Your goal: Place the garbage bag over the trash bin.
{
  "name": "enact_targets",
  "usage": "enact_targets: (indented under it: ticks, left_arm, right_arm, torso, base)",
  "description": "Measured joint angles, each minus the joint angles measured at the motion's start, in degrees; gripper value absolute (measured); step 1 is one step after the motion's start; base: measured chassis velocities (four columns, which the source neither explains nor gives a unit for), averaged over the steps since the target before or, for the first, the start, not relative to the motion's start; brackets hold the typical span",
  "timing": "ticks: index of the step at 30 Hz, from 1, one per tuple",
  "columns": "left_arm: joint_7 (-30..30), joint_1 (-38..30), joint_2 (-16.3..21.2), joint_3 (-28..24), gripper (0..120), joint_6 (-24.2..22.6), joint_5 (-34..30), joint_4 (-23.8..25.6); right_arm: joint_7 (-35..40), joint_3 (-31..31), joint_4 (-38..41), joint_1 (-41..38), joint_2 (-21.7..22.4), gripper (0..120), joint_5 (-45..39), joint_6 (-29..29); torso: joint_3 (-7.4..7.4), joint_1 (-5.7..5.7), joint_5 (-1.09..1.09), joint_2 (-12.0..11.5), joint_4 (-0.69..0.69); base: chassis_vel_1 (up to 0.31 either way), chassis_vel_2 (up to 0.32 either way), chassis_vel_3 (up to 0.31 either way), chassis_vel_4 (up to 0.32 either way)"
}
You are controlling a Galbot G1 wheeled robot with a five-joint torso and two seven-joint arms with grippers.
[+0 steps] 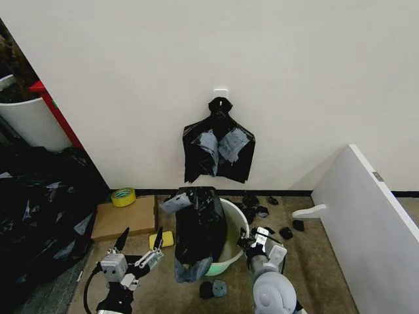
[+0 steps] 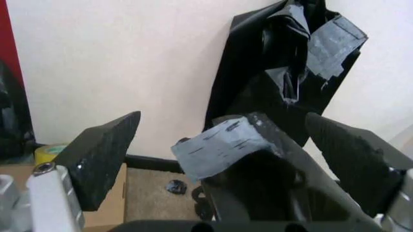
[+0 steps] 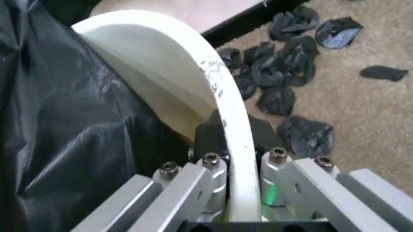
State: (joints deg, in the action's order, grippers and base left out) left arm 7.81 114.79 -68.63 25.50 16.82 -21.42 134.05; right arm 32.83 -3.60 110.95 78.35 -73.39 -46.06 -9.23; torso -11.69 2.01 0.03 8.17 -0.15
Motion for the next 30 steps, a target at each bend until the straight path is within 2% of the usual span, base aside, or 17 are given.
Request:
enact_targets:
  ticks: [11,14,18,22,24,27,28,30]
  left_arm:
    - [-0.02,0.96,-0.26,-0.84,100,0.76,1.12,-0.04]
    - [-0.02,1.02,-0.31,-1.04,100,0.84,1.26,-0.01]
    - [-0.02,1.02,-0.37,-1.38,100,0.84,1.48,-0.01]
    - [0.01,1.11,-0.34,-1.74,100,0.84,1.79,0.01]
    - [0.01,1.14,-0.33,-1.75,100,0.84,1.79,0.02]
    - [0.17,1.55,-0.15,-1.70,100,0.80,1.80,0.06]
    - [0.25,1.59,-0.12,-1.65,100,0.73,1.83,0.02]
    - [1.23,1.45,-0.06,-1.30,100,-0.28,2.08,-0.75]
  right_arm:
    - [-1.58,-0.09,-0.91,0.48,-0.25,3,1.94,1.40]
    - [-1.74,-0.24,-0.35,0.89,0.05,18,2.76,1.54]
    - [-1.19,-0.37,0.33,1.16,0.49,28,3.34,1.51]
    - [0.12,-0.82,2.35,2.34,1.96,46,5.25,1.06]
    - [0.22,-0.90,2.68,2.56,2.18,48,5.76,1.04]
    - [0.46,-1.65,6.79,4.98,4.80,63,12.73,0.97]
    - [0.07,-1.84,7.54,5.38,5.38,65,14.37,1.15]
    - [-2.96,-2.27,10.70,6.43,7.48,74,21.61,2.68]
  torso:
    - [0.00,0.00,0.00,0.00,0.00]
    - [0.00,0.00,-0.01,0.00,-0.01]
    - [0.00,0.00,0.01,0.00,0.00]
    - [0.00,0.00,0.01,0.00,0.00]
    - [0.00,0.00,0.01,0.00,0.00]
    - [0.00,0.00,0.01,0.00,-0.01]
    - [0.00,0.00,0.00,0.00,0.00]
    - [0.00,0.00,0.01,0.00,-0.01]
  base:
    - [0.000,0.000,0.000,0.000]
    - [0.000,0.000,0.000,0.000]
    - [0.000,0.000,0.000,0.000]
    - [0.000,0.000,0.000,0.000]
    - [0.000,0.000,0.000,0.000]
    - [0.000,0.000,0.000,0.000]
    - [0.000,0.000,0.000,0.000]
    - [0.000,0.000,0.000,0.000]
